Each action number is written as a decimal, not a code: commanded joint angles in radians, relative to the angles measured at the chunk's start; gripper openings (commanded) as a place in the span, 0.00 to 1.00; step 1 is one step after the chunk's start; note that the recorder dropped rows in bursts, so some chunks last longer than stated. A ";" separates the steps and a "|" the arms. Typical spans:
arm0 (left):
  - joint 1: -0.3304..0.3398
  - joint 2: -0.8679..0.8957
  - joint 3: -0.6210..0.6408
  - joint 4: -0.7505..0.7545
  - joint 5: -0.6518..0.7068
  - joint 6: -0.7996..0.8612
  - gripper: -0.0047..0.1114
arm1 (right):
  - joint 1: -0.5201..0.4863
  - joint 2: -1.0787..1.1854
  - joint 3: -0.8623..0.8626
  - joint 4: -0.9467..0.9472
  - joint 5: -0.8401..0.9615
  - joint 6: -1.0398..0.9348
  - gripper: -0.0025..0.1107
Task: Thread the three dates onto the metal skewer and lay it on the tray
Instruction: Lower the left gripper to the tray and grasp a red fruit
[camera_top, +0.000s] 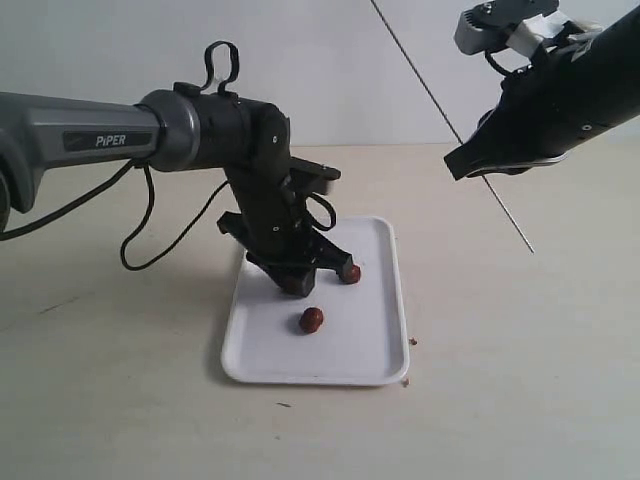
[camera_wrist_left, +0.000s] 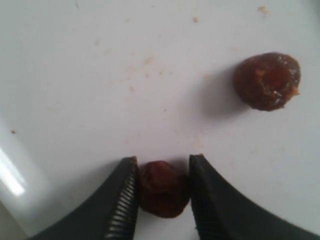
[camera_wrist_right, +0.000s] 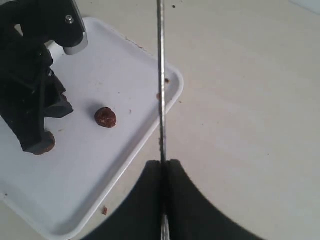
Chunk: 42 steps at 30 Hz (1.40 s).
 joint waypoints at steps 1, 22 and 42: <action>-0.005 0.003 -0.005 -0.012 -0.005 0.006 0.33 | -0.004 0.001 0.001 0.009 -0.014 0.007 0.02; -0.005 0.003 -0.005 -0.012 0.043 0.024 0.33 | -0.004 0.001 0.001 0.005 0.001 0.013 0.02; 0.096 -0.063 -0.029 -0.249 0.170 0.202 0.26 | -0.004 0.001 0.001 -0.101 0.008 -0.031 0.02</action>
